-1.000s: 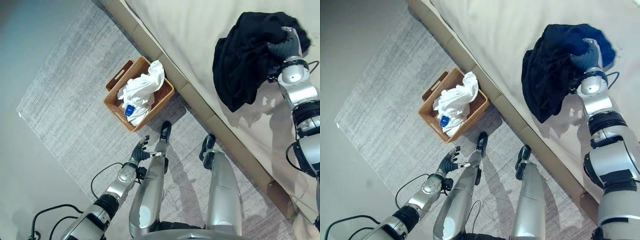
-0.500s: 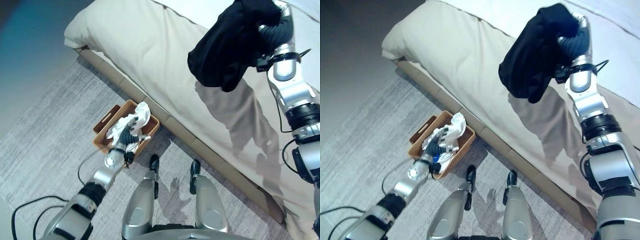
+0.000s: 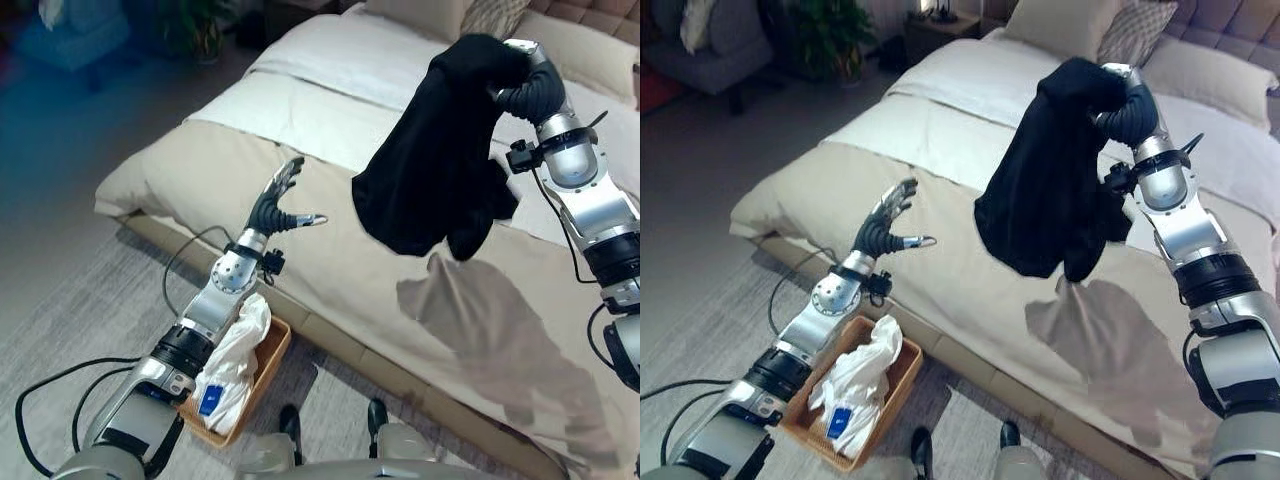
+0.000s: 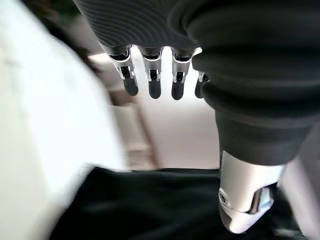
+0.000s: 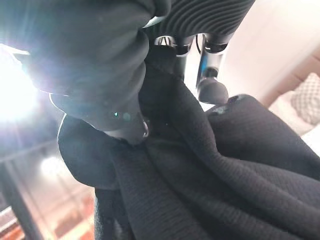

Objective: Pick up clothes into the bucket

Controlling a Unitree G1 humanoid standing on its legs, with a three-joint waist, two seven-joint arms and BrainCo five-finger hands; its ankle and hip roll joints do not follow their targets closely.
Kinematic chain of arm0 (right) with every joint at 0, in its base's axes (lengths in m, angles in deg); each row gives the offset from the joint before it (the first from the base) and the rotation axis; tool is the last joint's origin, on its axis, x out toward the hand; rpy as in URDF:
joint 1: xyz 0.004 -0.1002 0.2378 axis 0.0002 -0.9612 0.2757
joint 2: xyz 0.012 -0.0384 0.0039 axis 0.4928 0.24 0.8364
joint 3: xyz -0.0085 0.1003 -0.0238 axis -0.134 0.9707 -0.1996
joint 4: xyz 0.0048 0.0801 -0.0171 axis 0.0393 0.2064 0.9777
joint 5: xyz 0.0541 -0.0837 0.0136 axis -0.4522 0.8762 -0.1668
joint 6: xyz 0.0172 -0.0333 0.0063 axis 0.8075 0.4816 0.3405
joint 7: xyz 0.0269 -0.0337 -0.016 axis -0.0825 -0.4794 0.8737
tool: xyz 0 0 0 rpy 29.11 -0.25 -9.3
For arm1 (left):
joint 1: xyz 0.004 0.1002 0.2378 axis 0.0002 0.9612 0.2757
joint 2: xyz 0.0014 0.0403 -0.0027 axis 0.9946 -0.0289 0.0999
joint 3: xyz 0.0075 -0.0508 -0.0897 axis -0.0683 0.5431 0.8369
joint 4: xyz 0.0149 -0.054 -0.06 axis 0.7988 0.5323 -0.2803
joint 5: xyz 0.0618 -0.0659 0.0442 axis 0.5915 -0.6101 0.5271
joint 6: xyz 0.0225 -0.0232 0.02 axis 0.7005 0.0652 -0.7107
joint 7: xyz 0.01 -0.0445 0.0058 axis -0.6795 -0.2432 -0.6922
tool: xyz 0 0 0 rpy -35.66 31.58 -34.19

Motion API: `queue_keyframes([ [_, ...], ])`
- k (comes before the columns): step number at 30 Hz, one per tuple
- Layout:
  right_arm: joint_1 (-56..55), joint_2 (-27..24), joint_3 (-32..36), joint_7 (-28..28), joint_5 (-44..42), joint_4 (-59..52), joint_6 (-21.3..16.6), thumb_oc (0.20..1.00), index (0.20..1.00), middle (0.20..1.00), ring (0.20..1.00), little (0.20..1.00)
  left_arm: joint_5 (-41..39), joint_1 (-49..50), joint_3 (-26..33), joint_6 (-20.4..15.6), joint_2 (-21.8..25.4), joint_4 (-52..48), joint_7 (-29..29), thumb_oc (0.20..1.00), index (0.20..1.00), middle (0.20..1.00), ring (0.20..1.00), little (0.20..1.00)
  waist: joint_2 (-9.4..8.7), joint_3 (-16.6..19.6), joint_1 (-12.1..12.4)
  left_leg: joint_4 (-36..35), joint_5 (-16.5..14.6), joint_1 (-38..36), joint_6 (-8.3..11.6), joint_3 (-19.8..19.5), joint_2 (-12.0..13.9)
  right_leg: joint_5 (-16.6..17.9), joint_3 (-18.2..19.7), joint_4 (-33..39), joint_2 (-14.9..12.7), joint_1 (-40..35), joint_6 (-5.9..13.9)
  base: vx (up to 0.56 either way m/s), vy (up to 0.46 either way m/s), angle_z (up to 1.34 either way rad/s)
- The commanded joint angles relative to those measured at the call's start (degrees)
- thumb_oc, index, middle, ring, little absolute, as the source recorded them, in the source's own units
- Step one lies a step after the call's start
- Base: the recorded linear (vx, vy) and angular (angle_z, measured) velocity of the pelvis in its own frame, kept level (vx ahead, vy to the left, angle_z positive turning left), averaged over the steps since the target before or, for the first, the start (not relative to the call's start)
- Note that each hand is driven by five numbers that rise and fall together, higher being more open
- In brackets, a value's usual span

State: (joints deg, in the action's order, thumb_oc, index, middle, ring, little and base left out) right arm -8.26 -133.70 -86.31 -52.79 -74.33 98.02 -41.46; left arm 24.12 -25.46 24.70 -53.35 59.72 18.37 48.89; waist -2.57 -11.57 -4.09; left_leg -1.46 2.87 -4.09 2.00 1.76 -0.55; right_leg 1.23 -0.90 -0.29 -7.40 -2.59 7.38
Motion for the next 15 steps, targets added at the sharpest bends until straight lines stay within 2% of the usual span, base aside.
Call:
queue_keyframes([
  [1,0.75,-4.7,-2.46,2.2,-2.98,-3.86,-1.22,0.2,0.2,0.2,0.2,0.2,-3.02,-2.5,-1.86,-2.34,0.23,-0.46,1.52,1.0,1.0,1.0,1.0,1.0,-1.42,7.23,0.61,6.38,-7.28,1.91,0.73,-0.45,-0.04,-0.5,-0.23,-2.83,-0.17,2.04,1.29,0.05,-0.017,-0.2],
  [6,-0.37,-6.29,-3.44,4.77,-3.75,-6.45,-0.71,0.2,0.2,0.2,0.2,0.2,-3.27,-5.99,-4.15,-1.58,0.72,-0.53,3.07,1.0,1.0,1.0,1.0,1.0,-1.11,8.73,0.15,5.35,-7.19,0.26,0.82,-0.13,0.26,-0.64,-0.52,-2.18,-0.03,0.34,1.29,0.03,-0.011,-0.06],
  [15,-1.87,-5.29,-4.21,8.87,-8.83,-17.46,-1.97,0.2,0.2,0.2,0.2,0.2,-3.22,-9.06,-8.32,-0.08,-3.37,4.6,3.98,1.0,1.0,1.0,1.0,1.0,-0.99,10.04,-0.54,4.53,-6.96,-1.28,0.96,-0.48,0.62,-1.12,-1.31,-1.72,-0.03,-1.54,1.15,0.01,-0.004,0.0],
])
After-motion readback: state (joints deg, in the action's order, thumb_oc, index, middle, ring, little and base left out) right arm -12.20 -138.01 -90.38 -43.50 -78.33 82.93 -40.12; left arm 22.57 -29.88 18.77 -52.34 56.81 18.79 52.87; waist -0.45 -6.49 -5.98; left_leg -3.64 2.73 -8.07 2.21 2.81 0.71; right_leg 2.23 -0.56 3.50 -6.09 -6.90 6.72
